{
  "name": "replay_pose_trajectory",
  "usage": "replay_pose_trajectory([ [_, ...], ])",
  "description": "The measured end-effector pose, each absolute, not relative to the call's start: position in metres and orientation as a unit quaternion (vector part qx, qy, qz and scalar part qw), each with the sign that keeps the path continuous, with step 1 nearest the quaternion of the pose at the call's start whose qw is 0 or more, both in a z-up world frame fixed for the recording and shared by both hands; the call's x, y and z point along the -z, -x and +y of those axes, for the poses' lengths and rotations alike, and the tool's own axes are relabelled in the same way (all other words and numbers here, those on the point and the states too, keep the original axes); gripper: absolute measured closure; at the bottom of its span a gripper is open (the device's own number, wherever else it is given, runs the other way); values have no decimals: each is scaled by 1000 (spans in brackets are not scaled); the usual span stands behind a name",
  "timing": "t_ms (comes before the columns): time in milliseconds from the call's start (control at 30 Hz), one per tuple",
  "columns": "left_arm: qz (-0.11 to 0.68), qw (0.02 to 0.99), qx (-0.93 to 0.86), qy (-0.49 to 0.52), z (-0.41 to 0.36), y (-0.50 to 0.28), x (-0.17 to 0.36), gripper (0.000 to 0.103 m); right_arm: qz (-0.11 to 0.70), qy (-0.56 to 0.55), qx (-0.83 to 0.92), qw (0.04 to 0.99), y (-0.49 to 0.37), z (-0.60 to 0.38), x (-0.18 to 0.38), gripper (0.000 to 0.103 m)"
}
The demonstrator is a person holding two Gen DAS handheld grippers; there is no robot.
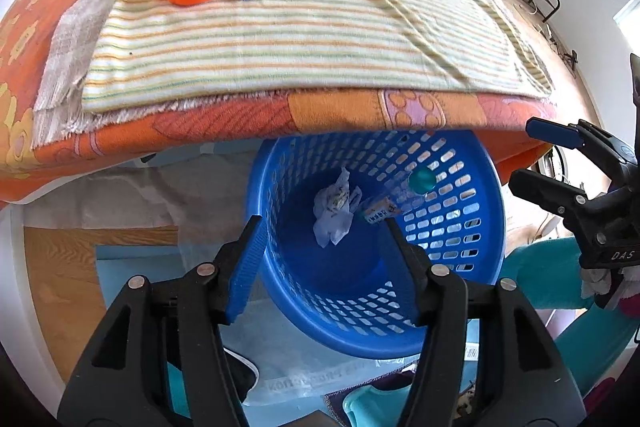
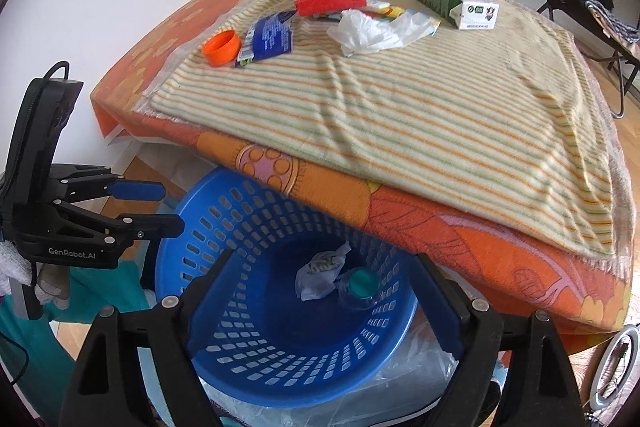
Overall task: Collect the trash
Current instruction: 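Move both open grippers back over the striped cloth, then grasp the orange lid with the left gripper while the right gripper grasps the crumpled clear bag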
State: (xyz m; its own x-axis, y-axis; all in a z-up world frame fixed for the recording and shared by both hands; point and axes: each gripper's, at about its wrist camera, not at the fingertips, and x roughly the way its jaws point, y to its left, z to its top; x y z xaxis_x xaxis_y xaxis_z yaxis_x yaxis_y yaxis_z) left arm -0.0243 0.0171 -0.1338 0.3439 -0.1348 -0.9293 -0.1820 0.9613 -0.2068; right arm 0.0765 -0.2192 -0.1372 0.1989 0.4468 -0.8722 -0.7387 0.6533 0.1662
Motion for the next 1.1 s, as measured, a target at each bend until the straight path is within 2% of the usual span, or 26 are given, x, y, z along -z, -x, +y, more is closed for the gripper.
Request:
replay_pose_trajectory([
  [433,531,836,-23,139,33,3,99,43,467,140,-383,785,-92,-209,105,8],
  [467,526,839,-29,137,37,-1,95,42,465,139,-383,786,-94,-207,103,7],
  [533,517,844,-39,139,45,-6,88,33,460,133,-383,790,-101,-204,96,6],
  [700,499,851,-62,151,71,-25,76,31,452,119,-384,796,-121,-194,83,3],
  [1100,499,840,-102,186,119,-63,85,30,490,81,-381,780,-183,-158,86,2],
])
